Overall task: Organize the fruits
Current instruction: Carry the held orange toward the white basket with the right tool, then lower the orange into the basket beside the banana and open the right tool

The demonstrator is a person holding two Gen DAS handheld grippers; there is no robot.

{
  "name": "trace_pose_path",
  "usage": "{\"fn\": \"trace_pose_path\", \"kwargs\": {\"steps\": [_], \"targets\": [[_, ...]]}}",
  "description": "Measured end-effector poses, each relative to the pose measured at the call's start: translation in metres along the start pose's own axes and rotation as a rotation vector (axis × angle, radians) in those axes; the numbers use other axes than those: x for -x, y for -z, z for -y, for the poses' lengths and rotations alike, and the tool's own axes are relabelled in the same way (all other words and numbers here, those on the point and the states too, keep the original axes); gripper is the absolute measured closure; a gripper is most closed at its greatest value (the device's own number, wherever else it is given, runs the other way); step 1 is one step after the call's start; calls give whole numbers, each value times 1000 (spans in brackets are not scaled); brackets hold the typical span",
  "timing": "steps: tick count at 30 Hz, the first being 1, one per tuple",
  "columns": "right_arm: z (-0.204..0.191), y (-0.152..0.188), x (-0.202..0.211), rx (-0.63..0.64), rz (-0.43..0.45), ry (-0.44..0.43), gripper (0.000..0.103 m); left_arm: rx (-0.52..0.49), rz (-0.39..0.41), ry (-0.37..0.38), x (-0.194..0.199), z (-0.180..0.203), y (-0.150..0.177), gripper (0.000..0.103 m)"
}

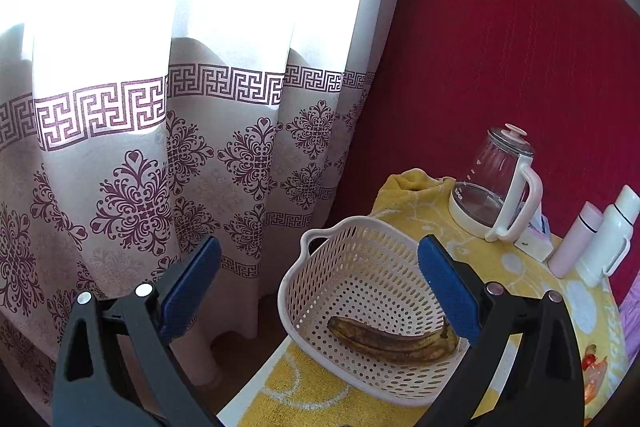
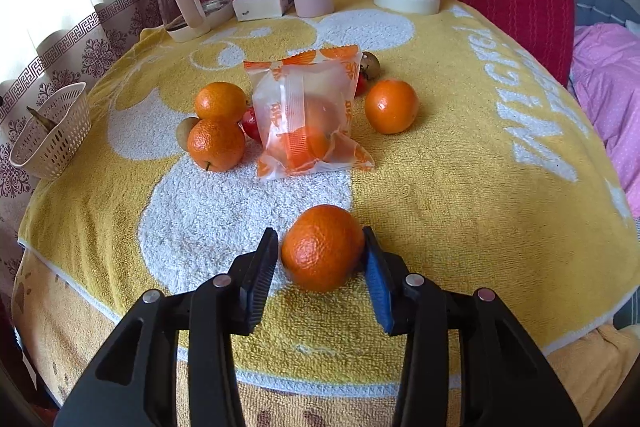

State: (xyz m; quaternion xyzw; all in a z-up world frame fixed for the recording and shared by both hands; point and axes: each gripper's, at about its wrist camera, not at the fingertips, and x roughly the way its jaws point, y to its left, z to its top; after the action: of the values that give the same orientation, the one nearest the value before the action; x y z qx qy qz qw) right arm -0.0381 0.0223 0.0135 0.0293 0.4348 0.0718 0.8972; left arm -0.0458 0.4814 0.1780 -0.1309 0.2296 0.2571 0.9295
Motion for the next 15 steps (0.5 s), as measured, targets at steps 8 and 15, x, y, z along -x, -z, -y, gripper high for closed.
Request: {"fn": "trace_pose_path", "kwargs": {"steps": [8, 15], "targets": [[-37, -11, 10, 70, 24, -53, 66, -2, 3, 13, 4, 3, -1, 3], [-126, -53, 22, 214, 65, -252, 66, 37, 22, 6, 11, -10, -8, 3]]}}
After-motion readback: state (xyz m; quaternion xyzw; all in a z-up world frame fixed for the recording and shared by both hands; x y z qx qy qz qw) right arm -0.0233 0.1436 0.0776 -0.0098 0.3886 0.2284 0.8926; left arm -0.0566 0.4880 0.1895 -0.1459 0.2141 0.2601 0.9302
